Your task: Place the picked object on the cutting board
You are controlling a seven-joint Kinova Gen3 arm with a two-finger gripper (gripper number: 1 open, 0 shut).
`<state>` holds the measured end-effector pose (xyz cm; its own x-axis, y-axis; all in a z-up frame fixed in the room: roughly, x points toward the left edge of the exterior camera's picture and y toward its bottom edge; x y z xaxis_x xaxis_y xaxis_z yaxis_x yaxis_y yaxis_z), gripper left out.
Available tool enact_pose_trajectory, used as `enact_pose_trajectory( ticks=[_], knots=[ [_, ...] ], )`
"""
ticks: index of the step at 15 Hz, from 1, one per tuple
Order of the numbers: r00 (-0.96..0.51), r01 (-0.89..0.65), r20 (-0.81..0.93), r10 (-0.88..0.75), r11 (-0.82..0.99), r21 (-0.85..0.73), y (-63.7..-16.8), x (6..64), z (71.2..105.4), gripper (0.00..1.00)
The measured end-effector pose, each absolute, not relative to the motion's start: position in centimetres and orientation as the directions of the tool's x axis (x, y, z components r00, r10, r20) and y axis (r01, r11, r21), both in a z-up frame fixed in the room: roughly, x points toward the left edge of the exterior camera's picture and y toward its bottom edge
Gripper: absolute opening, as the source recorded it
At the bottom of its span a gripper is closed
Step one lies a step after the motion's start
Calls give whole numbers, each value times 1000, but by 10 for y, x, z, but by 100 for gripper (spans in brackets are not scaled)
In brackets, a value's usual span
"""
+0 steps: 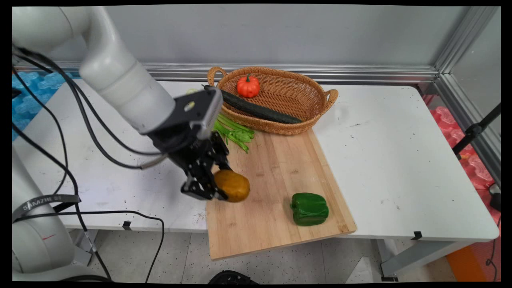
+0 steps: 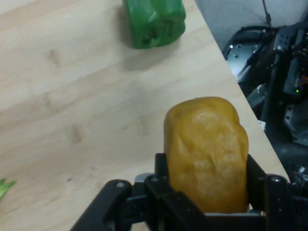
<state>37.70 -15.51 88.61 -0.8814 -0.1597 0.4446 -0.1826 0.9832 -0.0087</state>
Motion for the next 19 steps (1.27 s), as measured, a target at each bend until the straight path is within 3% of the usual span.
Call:
enact_pose_trajectory(
  ticks=[15, 16, 19],
  knots=[
    [-909, -94, 411, -72, 995, -34, -148, 336, 794, 0],
    [-909, -91, 412, -68, 995, -36, -147, 335, 792, 100],
    [-906, -84, 419, -57, 995, -46, -147, 334, 789, 100]
  ],
)
